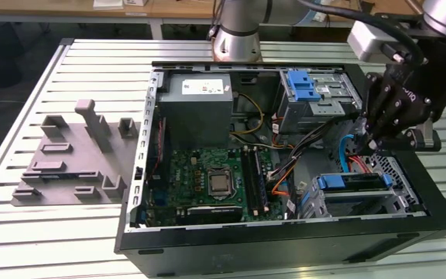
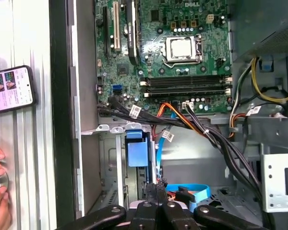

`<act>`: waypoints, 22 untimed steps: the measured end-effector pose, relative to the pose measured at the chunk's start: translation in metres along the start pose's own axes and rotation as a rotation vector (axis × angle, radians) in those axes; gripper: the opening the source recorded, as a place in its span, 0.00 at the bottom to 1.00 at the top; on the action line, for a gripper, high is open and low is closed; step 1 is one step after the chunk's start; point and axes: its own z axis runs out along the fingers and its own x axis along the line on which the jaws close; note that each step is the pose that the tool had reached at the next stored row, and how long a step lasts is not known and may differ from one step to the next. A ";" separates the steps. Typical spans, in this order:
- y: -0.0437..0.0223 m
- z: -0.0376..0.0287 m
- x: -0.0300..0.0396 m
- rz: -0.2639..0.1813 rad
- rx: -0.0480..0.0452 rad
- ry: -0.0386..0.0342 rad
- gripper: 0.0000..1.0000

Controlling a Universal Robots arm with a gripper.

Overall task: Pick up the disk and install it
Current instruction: 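Insert the second disk wire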

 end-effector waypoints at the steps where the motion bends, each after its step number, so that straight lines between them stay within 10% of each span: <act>1: 0.0001 -0.0019 -0.0007 0.000 0.0000 0.0000 0.11; 7: 0.0012 -0.0103 -0.0125 0.000 0.0003 0.0048 0.11; 13: 0.0025 -0.0110 -0.0320 0.001 0.0021 0.0317 0.11; 18: 0.0025 -0.0109 -0.0328 0.001 0.0026 0.0385 0.11; 22: 0.0027 -0.0095 -0.0354 0.002 0.0041 0.0637 0.17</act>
